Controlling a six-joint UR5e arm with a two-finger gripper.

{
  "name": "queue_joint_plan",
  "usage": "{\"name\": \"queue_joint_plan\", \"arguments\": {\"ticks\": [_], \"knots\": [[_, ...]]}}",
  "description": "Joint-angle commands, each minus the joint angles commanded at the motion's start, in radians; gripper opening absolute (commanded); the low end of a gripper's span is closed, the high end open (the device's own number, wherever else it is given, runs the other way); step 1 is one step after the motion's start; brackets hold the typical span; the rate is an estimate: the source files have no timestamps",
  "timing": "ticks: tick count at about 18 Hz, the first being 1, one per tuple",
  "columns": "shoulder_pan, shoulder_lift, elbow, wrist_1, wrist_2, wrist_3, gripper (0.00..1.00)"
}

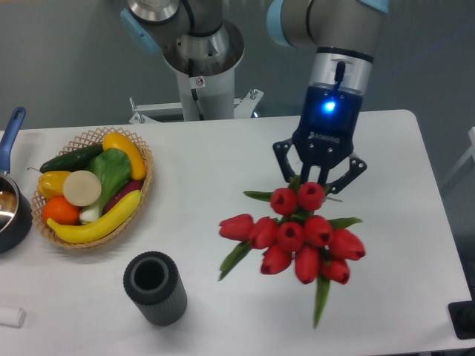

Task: Insert the flowers into the vase
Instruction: 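Carry the tulip bunch over the black vase, tilting stems downward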

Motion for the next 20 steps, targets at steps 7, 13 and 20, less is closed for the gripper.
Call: {"name": "queue_joint_plan", "arguments": {"ticks": [7, 13, 20], "knots": [[-0.048, -0.021, -0.006, 0.061, -0.237, 0.020, 0.21], [-0.077, -0.092, -0.008, 0.064, -0.533, 0.132, 0.19], [-0.108, -0.172, 0.012, 0.064, -0.647, 0.224, 0.19]]}}
